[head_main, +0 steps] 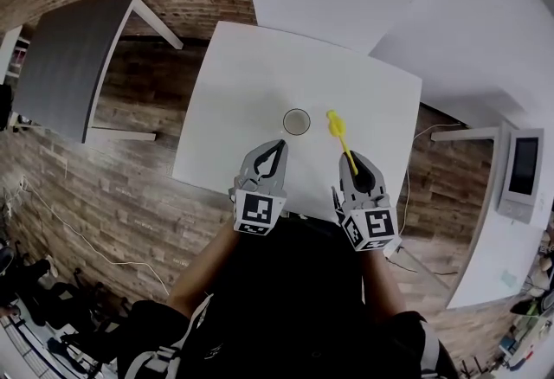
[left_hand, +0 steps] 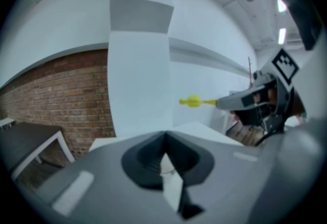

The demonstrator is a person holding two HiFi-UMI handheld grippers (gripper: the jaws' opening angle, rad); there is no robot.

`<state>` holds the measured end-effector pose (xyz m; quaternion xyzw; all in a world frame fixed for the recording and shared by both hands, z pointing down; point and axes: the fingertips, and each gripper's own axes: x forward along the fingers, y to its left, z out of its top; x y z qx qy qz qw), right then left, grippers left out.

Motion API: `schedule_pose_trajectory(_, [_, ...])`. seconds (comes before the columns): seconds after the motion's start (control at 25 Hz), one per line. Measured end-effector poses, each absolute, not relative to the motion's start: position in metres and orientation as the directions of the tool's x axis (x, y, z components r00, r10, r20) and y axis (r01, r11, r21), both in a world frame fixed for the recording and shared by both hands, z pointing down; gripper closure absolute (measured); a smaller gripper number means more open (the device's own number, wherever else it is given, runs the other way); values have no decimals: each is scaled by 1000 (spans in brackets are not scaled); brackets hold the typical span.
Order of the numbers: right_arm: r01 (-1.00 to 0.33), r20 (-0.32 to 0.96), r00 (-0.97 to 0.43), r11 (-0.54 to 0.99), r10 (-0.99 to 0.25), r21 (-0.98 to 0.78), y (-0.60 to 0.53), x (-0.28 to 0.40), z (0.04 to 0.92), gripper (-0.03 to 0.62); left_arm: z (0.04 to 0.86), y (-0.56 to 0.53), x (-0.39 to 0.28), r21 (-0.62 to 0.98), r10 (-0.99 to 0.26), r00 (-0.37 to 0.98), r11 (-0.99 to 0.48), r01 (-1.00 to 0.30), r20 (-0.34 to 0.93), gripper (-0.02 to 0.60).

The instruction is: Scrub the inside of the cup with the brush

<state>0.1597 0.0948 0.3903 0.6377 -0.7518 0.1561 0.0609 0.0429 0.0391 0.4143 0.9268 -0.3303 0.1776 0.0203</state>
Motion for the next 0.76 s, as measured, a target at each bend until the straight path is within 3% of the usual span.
schedule_pose_trajectory(0.76, [-985,262,-148,119,-953,-124,103,161,380,563,404,44,48,-60,-621,716,-767,-639,320,578])
